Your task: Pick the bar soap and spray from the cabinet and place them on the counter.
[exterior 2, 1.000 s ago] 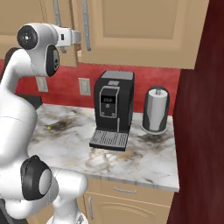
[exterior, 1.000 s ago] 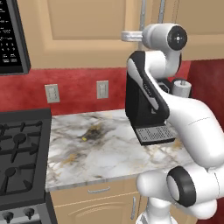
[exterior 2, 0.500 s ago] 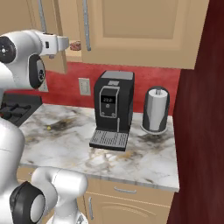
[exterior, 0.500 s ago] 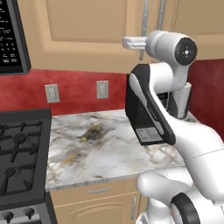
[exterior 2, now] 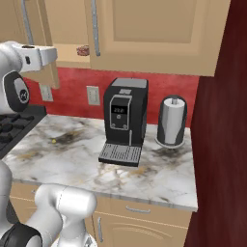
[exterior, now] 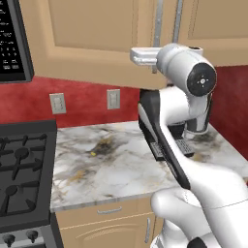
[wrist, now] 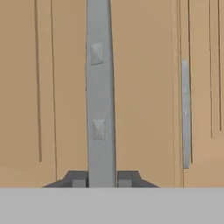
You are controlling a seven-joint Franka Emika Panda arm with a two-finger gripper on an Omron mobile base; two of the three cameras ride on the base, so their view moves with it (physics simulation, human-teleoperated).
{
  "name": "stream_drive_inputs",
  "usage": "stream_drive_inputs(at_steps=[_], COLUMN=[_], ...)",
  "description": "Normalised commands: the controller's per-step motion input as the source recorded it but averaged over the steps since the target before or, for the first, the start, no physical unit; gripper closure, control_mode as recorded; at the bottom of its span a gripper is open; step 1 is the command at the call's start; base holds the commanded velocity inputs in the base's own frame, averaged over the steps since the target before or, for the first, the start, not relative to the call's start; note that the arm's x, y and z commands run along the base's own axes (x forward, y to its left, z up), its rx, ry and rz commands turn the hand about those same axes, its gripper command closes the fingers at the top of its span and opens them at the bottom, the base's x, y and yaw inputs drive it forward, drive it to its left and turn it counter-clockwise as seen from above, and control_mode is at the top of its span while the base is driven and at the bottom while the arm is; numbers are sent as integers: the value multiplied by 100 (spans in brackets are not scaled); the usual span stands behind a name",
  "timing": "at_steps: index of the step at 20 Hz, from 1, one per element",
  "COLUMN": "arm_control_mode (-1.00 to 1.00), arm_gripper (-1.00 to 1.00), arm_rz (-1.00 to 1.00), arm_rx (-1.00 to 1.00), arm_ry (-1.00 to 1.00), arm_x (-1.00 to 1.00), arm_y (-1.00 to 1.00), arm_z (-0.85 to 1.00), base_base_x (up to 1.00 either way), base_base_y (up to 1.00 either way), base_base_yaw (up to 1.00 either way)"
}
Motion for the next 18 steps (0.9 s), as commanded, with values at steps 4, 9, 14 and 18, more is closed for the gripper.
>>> stream_drive_inputs(at_steps=[4,9,14,18], arm_control_mode=[-100,-100,-100,-100], arm_gripper=[100,-100,-100,-100], arm_rz=[-5,-4,0,0], arm_rx=[0,-1,0,-2], arm_ry=[0,0,-1,-5], arm_x=[-65,-47,-2,-18], arm_y=[26,37,10,20], arm_z=[45,33,2,3], base_base_x=[0,0,0,0], base_base_y=[0,0,0,0], base_base_yaw=[0,0,0,0])
